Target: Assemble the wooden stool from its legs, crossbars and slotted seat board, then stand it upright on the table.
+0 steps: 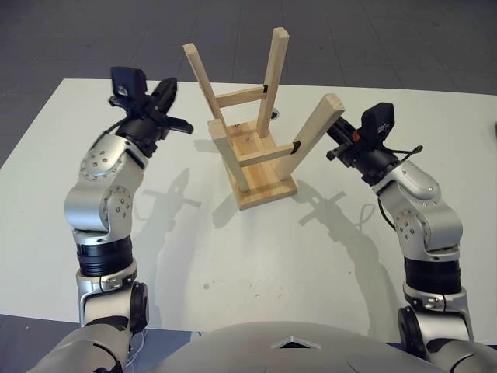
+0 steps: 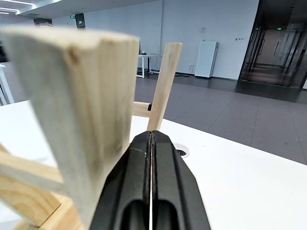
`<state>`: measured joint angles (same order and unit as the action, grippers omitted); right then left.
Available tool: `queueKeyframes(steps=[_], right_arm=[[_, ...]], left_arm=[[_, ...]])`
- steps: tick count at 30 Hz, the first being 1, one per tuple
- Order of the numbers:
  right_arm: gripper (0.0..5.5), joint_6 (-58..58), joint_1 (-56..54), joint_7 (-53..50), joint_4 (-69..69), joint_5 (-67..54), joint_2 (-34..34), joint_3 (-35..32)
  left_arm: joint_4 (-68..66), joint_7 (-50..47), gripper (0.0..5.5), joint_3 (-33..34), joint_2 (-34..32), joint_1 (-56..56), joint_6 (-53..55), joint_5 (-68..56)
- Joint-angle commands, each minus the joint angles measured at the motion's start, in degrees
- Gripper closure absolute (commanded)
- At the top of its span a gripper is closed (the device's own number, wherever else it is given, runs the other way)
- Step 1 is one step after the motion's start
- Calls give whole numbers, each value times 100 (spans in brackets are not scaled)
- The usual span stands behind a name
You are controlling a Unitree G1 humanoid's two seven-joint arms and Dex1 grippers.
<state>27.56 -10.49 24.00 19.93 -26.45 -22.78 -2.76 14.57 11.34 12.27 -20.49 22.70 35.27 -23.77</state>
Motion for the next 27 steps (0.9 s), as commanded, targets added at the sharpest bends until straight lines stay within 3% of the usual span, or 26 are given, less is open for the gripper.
queueKeyframes(steps=[1, 7, 12, 18, 21, 27], right_arm=[[546, 248, 545, -134, 768, -41, -66, -92], [546, 406, 1144, -900, 1548, -8, 251, -508], [546, 247, 801, -1496, 1171, 641, 400, -428], [546, 151, -142, -891, 623, 293, 571, -74], [546, 431, -185, -640, 1012, -181, 634, 65], [546, 560, 132, -920, 1335, -4, 534, -55]], left_arm=[[280, 37, 550, -54, 82, -288, 154, -97], [725, 175, 550, 53, 96, -706, 747, -670], [961, 128, 550, -168, 207, -814, 698, -580], [872, 45, 550, -174, 191, -824, 599, -428], [931, 36, 550, -209, 232, -863, 613, -441], [1457, -131, 550, -247, 353, -1264, 904, -609]])
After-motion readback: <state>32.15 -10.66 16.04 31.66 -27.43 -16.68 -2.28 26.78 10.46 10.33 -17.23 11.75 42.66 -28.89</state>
